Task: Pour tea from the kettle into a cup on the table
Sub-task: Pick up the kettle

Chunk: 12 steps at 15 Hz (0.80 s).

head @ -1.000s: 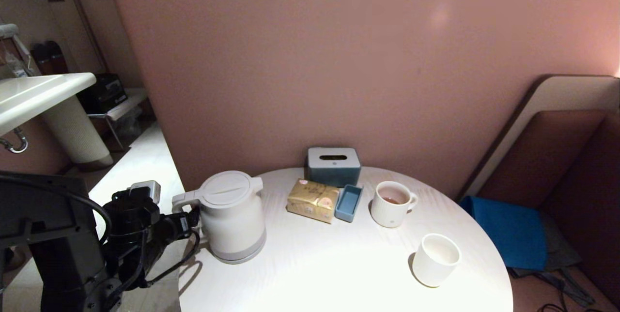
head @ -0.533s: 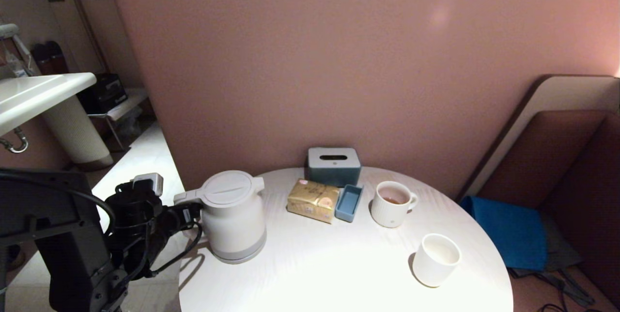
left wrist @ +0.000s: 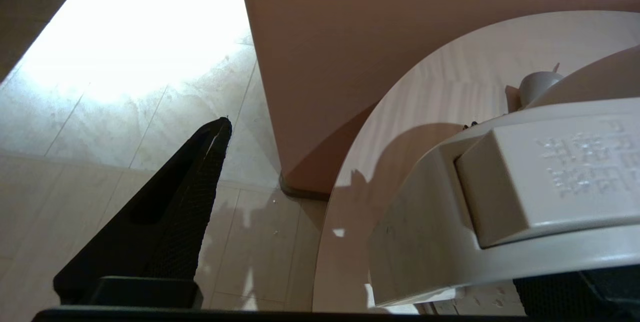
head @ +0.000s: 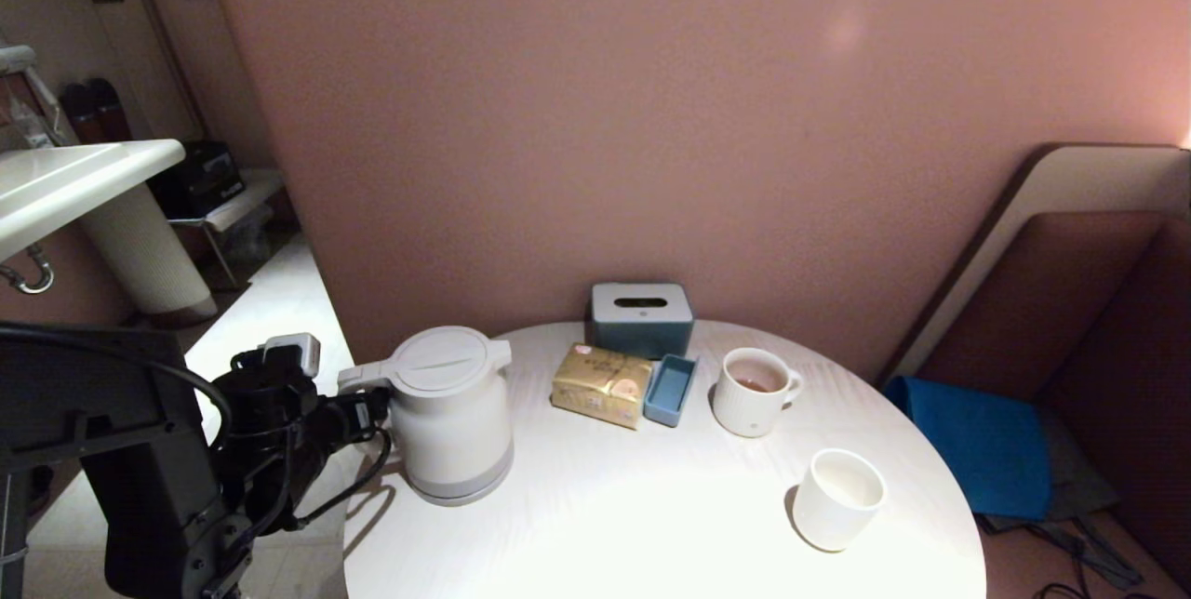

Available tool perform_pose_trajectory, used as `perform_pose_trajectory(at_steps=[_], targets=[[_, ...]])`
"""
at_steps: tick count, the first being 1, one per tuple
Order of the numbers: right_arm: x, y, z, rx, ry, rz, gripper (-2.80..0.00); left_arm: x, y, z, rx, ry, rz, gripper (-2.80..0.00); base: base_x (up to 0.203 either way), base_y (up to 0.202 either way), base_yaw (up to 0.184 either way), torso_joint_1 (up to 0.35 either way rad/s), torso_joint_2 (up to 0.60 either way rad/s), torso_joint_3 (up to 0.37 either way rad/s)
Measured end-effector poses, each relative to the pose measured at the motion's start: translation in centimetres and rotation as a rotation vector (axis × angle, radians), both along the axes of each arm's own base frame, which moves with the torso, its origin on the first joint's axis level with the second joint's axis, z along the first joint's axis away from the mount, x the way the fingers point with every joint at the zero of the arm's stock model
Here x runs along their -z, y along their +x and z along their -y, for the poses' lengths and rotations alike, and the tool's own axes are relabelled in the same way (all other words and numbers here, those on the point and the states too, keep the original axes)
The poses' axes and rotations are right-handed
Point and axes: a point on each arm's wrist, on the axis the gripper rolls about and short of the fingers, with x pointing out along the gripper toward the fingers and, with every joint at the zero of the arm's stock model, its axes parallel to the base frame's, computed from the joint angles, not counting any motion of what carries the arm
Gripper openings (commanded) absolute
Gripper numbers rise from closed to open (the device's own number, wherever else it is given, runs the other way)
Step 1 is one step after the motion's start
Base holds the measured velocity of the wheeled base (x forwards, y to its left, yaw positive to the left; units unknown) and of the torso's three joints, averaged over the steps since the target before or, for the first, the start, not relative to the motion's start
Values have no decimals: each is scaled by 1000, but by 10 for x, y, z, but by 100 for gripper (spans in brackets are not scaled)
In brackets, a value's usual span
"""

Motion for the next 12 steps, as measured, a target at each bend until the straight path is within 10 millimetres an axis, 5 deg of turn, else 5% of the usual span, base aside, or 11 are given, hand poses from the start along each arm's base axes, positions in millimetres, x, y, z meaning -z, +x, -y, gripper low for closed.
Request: perform_pose_trajectory(at_steps=[5, 6, 7, 12], targets=[[0, 0, 0, 0, 1, 1, 0, -1, -7, -1, 1, -1, 15, 0, 0, 0, 0, 0, 0, 0], [0, 0, 0, 0, 0, 0, 0, 0, -8, -1, 1, 0, 10, -48, 0, 0, 0, 0, 0, 0], [0, 0, 0, 0, 0, 0, 0, 0, -9, -1, 1, 0, 6, -280, 0, 0, 0, 0, 0, 0], [0, 0, 0, 0, 1, 1, 0, 1, -10, -2, 2, 6, -1, -280, 0, 0, 0, 0, 0, 0]])
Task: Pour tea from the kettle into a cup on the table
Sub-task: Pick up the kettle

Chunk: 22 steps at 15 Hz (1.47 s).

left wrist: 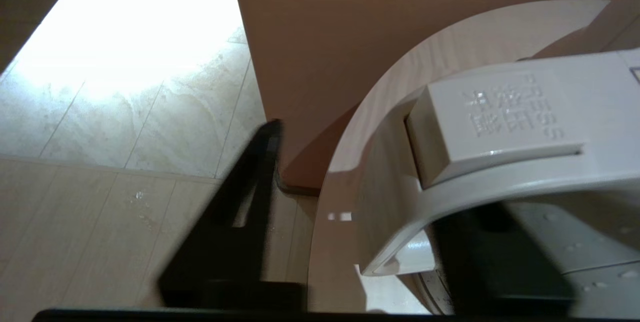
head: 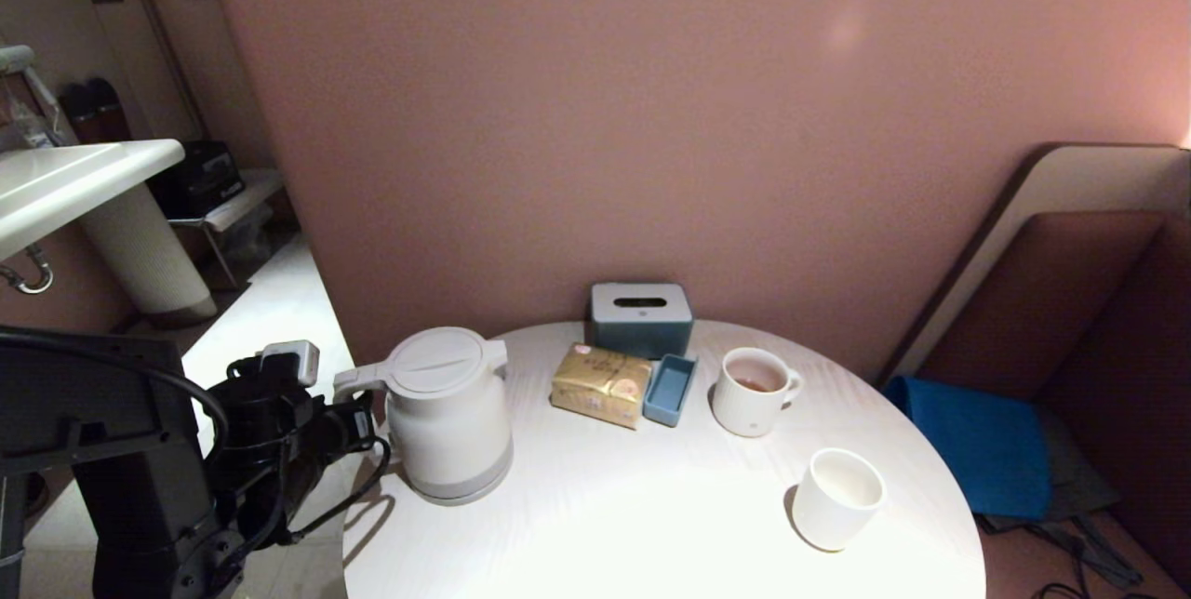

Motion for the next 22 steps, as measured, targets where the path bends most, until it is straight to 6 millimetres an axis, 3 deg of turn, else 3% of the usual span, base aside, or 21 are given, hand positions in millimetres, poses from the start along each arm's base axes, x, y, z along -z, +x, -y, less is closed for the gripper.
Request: perform_pose_trajectory(at_steps=[10, 14, 22], targets=[[0, 0, 0, 0, 0, 0, 0, 0, 14, 2, 0, -8, 42, -280, 0, 0, 0, 0, 0, 0], [0, 0, 0, 1, 0, -1, 0, -14, 24, 4, -7, -16, 112, -280, 0, 0, 0, 0, 0, 0], [0, 0, 0, 0, 0, -1, 0, -49, 23, 4, -9, -37, 221, -280, 0, 0, 0, 0, 0, 0]])
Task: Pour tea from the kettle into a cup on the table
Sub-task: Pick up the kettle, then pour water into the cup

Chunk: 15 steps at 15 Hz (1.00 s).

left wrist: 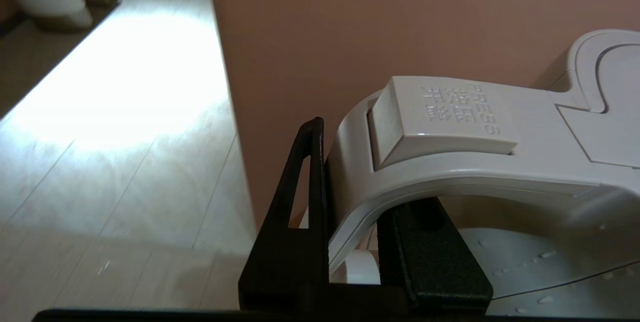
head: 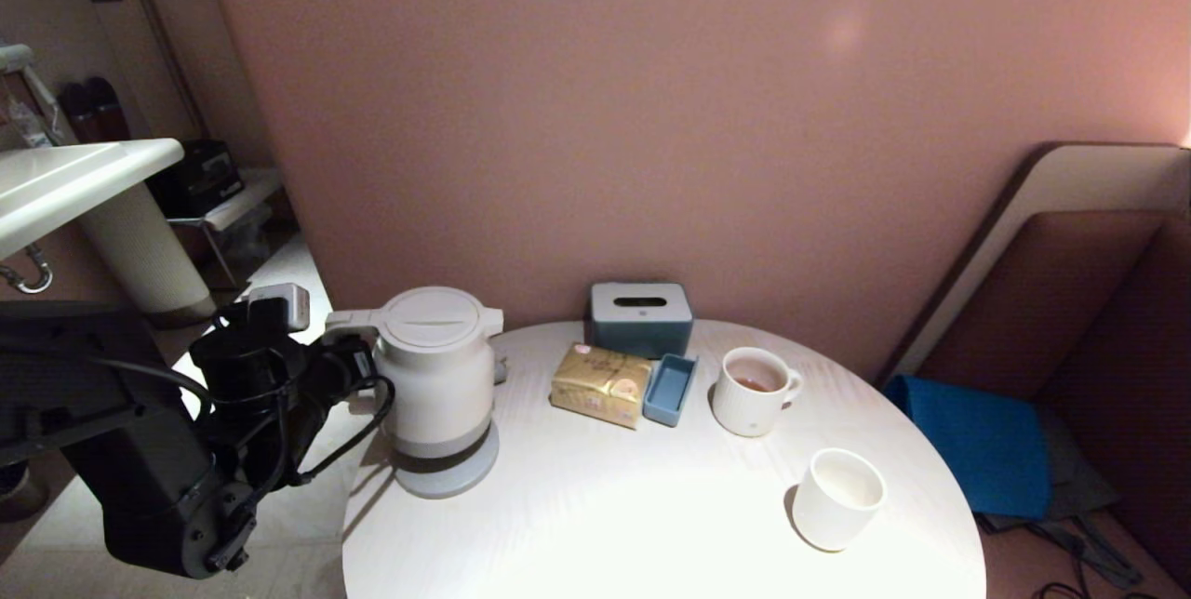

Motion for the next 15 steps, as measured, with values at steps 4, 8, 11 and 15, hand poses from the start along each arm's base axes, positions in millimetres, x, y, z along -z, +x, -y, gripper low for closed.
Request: perform_pose_trajectory(at_steps=[4, 8, 11, 15], targets=[[0, 0, 0, 0, 0, 0, 0, -25, 1, 1, 2, 0, -1, -280, 0, 0, 0, 0, 0, 0], [0, 0, 0, 0, 0, 0, 0, -67, -2, 19, 56, 7, -37, -280, 0, 0, 0, 0, 0, 0], [0, 0, 0, 0, 0, 0, 0, -101, -6, 44, 100, 13, -47, -280, 0, 0, 0, 0, 0, 0], [0, 0, 0, 0, 0, 0, 0, -121, -11, 71, 128, 12, -9, -280, 0, 0, 0, 0, 0, 0]])
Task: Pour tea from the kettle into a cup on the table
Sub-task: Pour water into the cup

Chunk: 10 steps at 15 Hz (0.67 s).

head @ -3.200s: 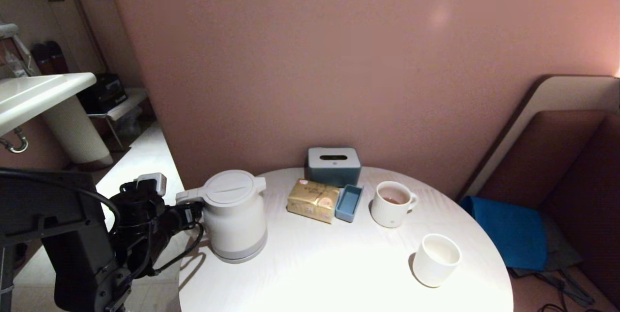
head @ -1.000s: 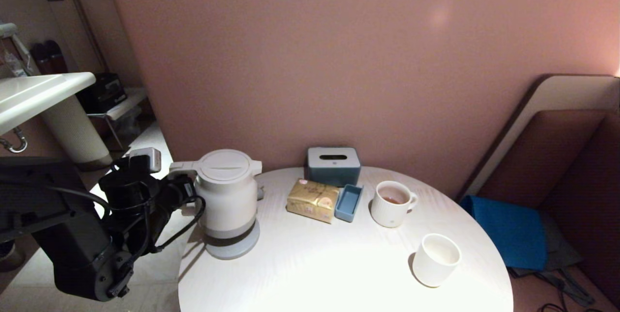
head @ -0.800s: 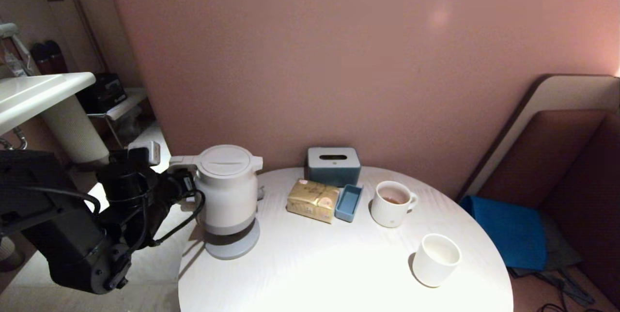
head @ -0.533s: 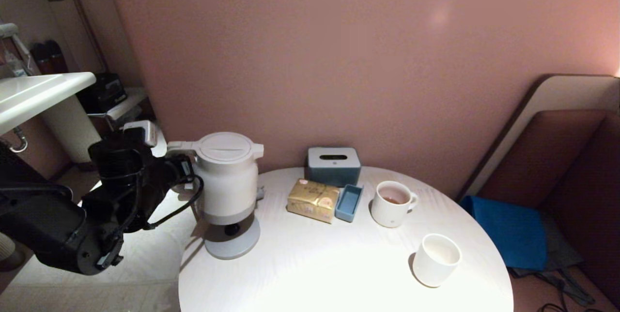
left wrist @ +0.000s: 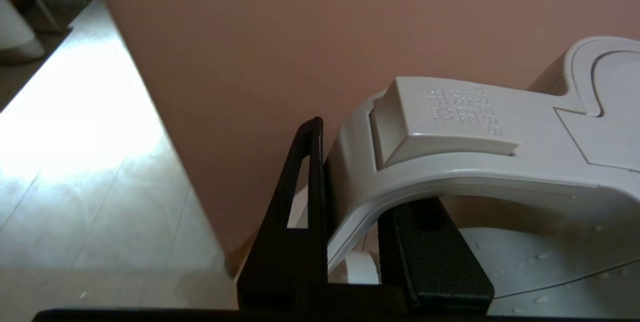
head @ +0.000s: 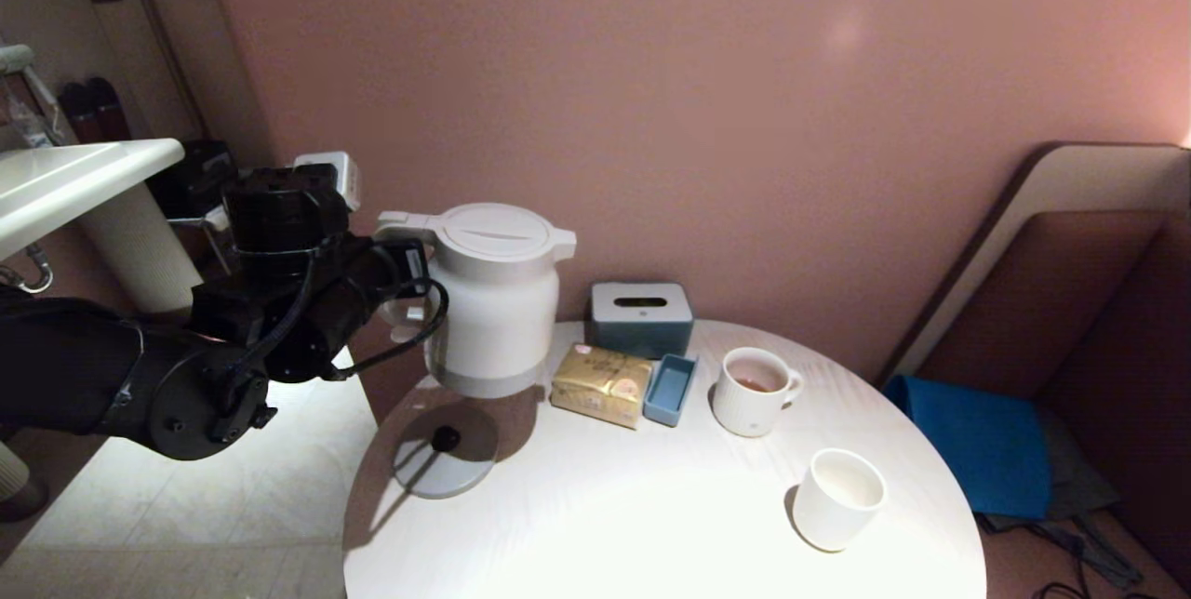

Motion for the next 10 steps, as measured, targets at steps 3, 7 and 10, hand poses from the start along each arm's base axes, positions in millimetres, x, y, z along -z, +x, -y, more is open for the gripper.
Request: perform_pose_trajectory(at_steps=[3, 7, 10], targets=[[0, 0, 0, 0, 0, 0, 0, 2, -4, 20, 58, 4, -5, -280, 0, 0, 0, 0, 0, 0], [0, 0, 0, 0, 0, 0, 0, 2, -6, 62, 125, 25, 10, -280, 0, 0, 0, 0, 0, 0], [0, 0, 0, 0, 0, 0, 0, 3, -6, 100, 164, 54, 32, -280, 0, 0, 0, 0, 0, 0]])
